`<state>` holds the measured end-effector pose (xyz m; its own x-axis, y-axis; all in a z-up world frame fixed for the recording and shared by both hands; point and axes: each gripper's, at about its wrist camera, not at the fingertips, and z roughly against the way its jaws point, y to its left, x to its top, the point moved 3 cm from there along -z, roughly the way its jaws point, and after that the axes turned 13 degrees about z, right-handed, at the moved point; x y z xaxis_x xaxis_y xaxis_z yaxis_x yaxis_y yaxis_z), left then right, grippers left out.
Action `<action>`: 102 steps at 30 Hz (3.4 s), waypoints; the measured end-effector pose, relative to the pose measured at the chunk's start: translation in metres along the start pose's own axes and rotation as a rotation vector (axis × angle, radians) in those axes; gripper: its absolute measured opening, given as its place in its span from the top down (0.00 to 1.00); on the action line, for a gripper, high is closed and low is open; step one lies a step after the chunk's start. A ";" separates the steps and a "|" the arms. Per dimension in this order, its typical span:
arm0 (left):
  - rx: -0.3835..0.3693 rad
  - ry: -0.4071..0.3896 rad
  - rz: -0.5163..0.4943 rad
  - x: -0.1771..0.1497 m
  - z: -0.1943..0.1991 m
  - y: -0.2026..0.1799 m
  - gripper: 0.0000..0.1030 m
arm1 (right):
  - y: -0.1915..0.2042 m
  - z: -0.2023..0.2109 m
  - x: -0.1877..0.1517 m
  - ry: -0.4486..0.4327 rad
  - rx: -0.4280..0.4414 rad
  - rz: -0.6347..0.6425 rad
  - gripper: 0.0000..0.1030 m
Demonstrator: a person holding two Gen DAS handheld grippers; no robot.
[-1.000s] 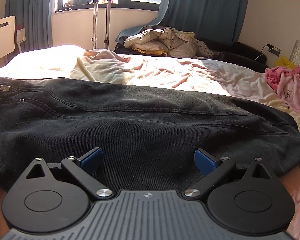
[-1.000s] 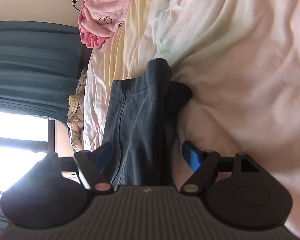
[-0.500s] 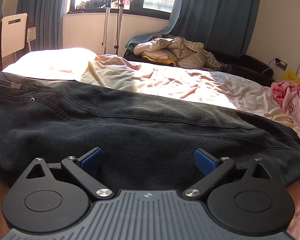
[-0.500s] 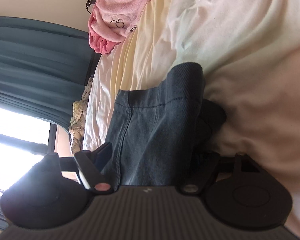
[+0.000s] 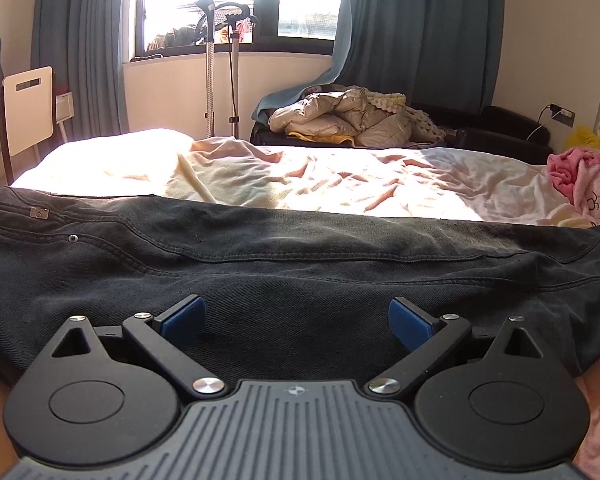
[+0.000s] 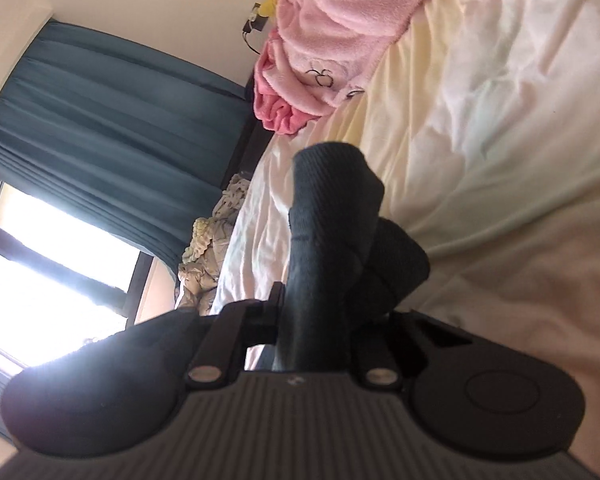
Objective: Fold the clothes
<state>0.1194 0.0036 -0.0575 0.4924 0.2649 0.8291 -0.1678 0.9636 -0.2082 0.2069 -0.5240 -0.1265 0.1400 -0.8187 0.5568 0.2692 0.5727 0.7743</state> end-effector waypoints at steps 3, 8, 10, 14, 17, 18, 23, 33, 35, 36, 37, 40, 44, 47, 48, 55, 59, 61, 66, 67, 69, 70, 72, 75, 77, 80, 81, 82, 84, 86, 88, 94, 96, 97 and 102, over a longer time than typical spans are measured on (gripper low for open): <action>0.033 -0.009 -0.011 0.011 -0.002 0.001 0.04 | 0.020 0.006 0.004 -0.024 0.035 0.073 0.90; 0.064 0.026 -0.034 0.035 -0.017 -0.008 0.04 | 0.003 0.006 0.010 -0.027 -0.006 0.005 0.92; 0.070 0.028 -0.049 0.043 -0.024 -0.013 0.04 | -0.006 0.006 0.011 -0.026 -0.018 -0.057 0.92; 0.055 0.037 -0.051 0.053 -0.037 -0.021 0.04 | -0.006 0.008 0.014 -0.030 -0.019 -0.070 0.92; 0.060 0.061 -0.068 0.047 -0.049 -0.021 0.04 | 0.000 0.010 0.014 -0.037 -0.020 -0.035 0.92; 0.068 0.070 -0.088 0.044 -0.053 -0.021 0.04 | 0.001 0.010 0.013 -0.035 -0.023 -0.023 0.92; 0.110 0.089 -0.140 0.028 -0.067 -0.014 0.04 | -0.001 0.008 0.012 -0.030 -0.041 -0.004 0.92; 0.117 0.131 -0.074 0.016 -0.083 0.002 0.01 | 0.016 0.013 0.004 -0.068 -0.070 0.118 0.92; 0.119 0.143 -0.060 0.015 -0.086 0.004 0.01 | 0.021 0.015 0.001 -0.082 -0.080 0.160 0.92; 0.119 0.146 -0.053 0.014 -0.086 0.004 0.01 | 0.025 0.016 -0.001 -0.088 -0.084 0.195 0.92; 0.111 0.136 -0.048 0.018 -0.082 0.004 0.01 | 0.028 0.017 -0.002 -0.092 -0.087 0.221 0.92; 0.084 0.091 -0.035 0.029 -0.065 0.004 0.01 | 0.046 0.019 -0.007 -0.103 -0.109 0.365 0.92; 0.032 0.006 0.021 0.050 -0.034 0.014 0.01 | 0.088 0.023 -0.020 -0.121 -0.108 0.619 0.92; -0.003 -0.053 0.074 0.062 -0.015 0.026 0.01 | 0.142 0.034 -0.045 -0.157 -0.057 0.796 0.92; -0.004 -0.075 0.093 0.067 -0.008 0.032 0.01 | 0.162 0.038 -0.056 -0.170 -0.034 0.855 0.92; 0.051 -0.212 0.250 0.085 0.038 0.092 0.01 | 0.296 0.055 -0.208 -0.149 0.217 1.159 0.91; 0.068 -0.228 0.362 0.080 0.044 0.123 0.00 | 0.322 0.066 -0.331 -0.009 0.381 1.306 0.91; 0.054 -0.219 0.370 0.079 0.040 0.124 0.00 | 0.315 0.070 -0.386 0.091 0.413 1.403 0.91; 0.007 -0.198 0.323 0.076 0.030 0.107 0.00 | 0.298 0.075 -0.429 0.200 0.435 1.488 0.90; -0.003 -0.194 0.313 0.075 0.028 0.104 0.00 | 0.296 0.075 -0.428 0.207 0.443 1.484 0.90; -0.022 -0.186 0.294 0.074 0.023 0.098 0.00 | 0.294 0.076 -0.427 0.220 0.458 1.477 0.85; -0.032 -0.181 0.284 0.073 0.021 0.094 0.00 | 0.292 0.077 -0.426 0.227 0.466 1.474 0.82; -0.049 -0.173 0.266 0.072 0.017 0.088 0.00 | 0.288 0.086 -0.427 0.241 0.510 1.492 0.76; -0.046 -0.154 0.250 0.065 0.012 0.081 0.00 | 0.280 0.099 -0.424 0.263 0.574 1.509 0.53; -0.044 -0.142 0.240 0.061 0.009 0.077 0.00 | 0.276 0.109 -0.414 0.273 0.609 1.509 0.39; -0.041 -0.123 0.225 0.054 0.003 0.070 0.00 | 0.269 0.120 -0.395 0.288 0.617 1.488 0.37; -0.040 -0.117 0.219 0.052 0.002 0.068 0.00 | 0.266 0.126 -0.387 0.289 0.618 1.482 0.37; -0.039 -0.111 0.214 0.050 0.000 0.066 0.00 | 0.262 0.129 -0.380 0.287 0.617 1.471 0.37; -0.037 -0.100 0.203 0.046 -0.003 0.062 0.00 | 0.253 0.133 -0.369 0.276 0.603 1.443 0.35; -0.032 -0.103 0.179 0.043 -0.002 0.058 0.00 | 0.243 0.135 -0.358 0.260 0.578 1.409 0.34; -0.034 -0.106 0.167 0.042 0.000 0.056 0.00 | 0.233 0.132 -0.350 0.250 0.545 1.348 0.34; -0.052 -0.105 0.145 0.039 0.004 0.052 0.00 | 0.232 0.128 -0.338 0.232 0.507 1.268 0.33; -0.057 -0.106 0.147 0.039 0.004 0.052 0.00 | 0.235 0.132 -0.335 0.226 0.513 1.271 0.33; -0.059 -0.106 0.147 0.039 0.004 0.051 0.00 | 0.236 0.134 -0.333 0.227 0.518 1.271 0.33; -0.072 -0.107 0.139 0.037 0.009 0.048 0.01 | 0.246 0.139 -0.297 0.202 0.507 1.235 0.33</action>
<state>0.1221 0.0595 -0.0322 0.3741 0.3940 0.8395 -0.1642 0.9191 -0.3582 0.0990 -0.1341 -0.0601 0.1816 0.2716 0.9451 -0.5059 0.8500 -0.1470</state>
